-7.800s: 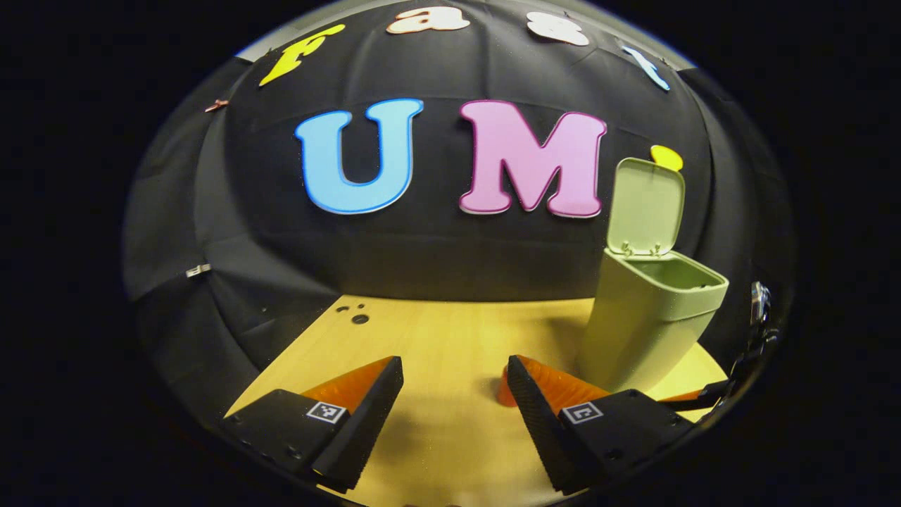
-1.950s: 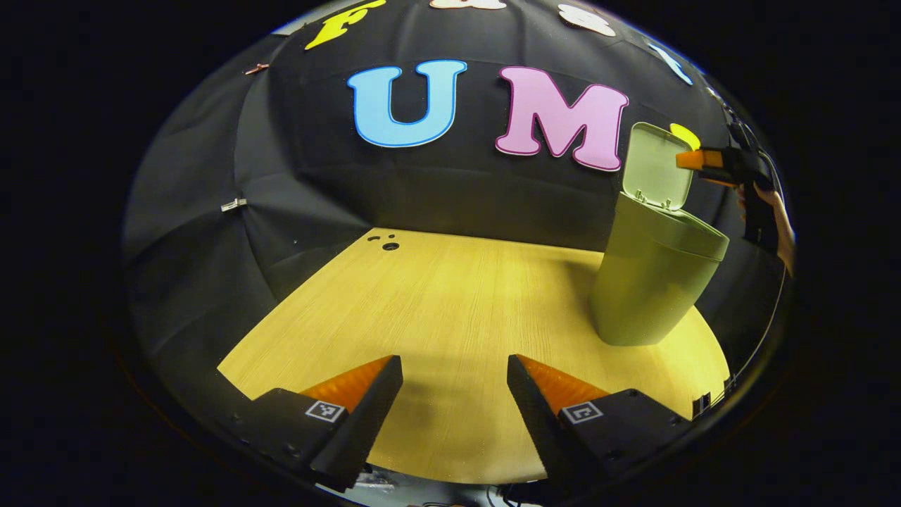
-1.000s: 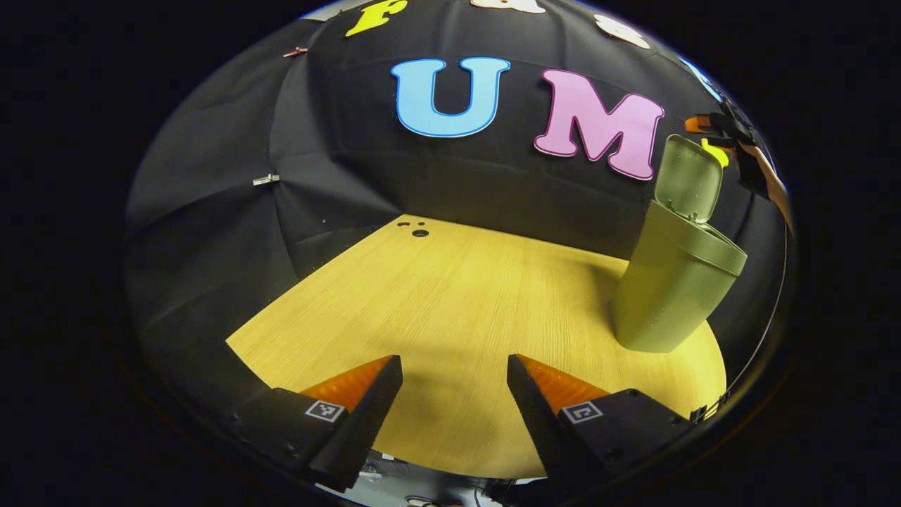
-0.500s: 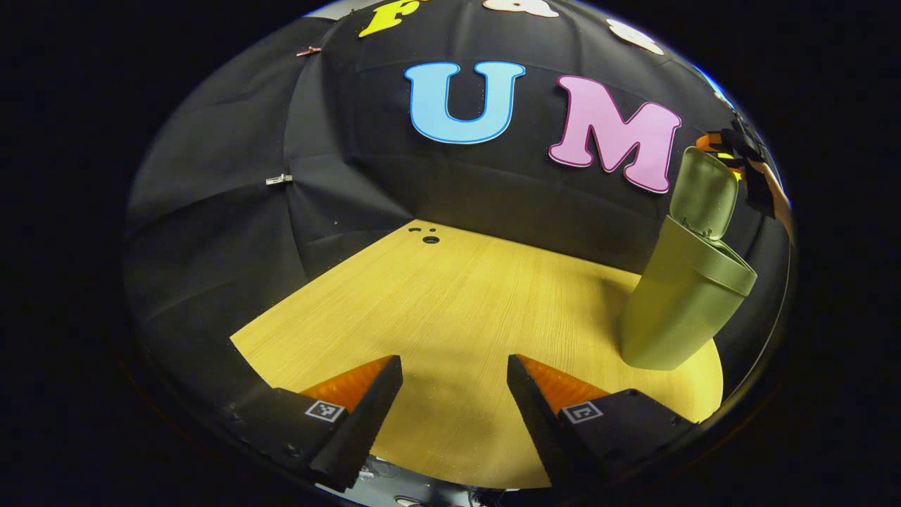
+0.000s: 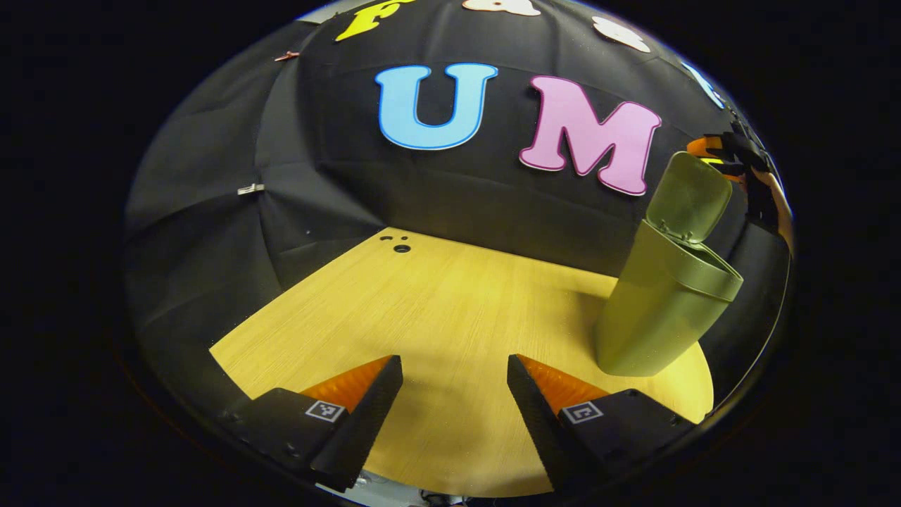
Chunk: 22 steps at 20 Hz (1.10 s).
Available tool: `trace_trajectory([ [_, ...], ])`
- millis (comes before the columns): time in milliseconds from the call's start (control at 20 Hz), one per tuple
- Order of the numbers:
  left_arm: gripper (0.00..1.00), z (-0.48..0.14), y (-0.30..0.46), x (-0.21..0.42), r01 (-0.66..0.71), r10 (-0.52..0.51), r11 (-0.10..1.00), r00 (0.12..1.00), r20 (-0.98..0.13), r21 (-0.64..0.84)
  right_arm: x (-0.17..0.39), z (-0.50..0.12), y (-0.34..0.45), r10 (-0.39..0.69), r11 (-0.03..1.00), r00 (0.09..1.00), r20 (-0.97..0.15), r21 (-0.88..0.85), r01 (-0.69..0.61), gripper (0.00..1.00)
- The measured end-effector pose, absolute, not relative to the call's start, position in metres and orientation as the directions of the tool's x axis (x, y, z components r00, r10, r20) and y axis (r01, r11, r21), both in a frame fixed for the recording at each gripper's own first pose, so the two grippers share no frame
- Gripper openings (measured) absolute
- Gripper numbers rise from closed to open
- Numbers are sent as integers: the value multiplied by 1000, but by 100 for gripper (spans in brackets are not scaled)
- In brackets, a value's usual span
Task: Press the lid of the desktop garbage bin to open it, pick up the crumpled paper on the desktop and throw it into the bin, then pick up the pop can on the desktop and drop it into the bin, and finally close the garbage bin lid.
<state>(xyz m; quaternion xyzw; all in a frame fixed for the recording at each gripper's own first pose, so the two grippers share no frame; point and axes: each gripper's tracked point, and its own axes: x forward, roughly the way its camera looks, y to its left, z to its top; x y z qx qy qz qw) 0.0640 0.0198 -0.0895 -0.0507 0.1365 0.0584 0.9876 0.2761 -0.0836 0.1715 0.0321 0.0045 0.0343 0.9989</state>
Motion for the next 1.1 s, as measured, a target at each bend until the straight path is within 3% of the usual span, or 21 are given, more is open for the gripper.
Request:
trace_trajectory([
  [200, 96, -88, 21, 74, -74, 52, 995, 960, -276, -68, 249, 144, -81, 46, 996, 997, -63, 76, -41, 92],
  [550, 96, -94, 38, 73, -2, -18, 998, 957, -289, -70, 220, 57, -77, -14, 991, 972, -235, 128, 45, 97],
  [1100, 96, -117, 73, 57, 13, -42, 995, 951, -308, -96, 194, 8, -70, -84, 994, 957, -277, 38, 99, 99],
])
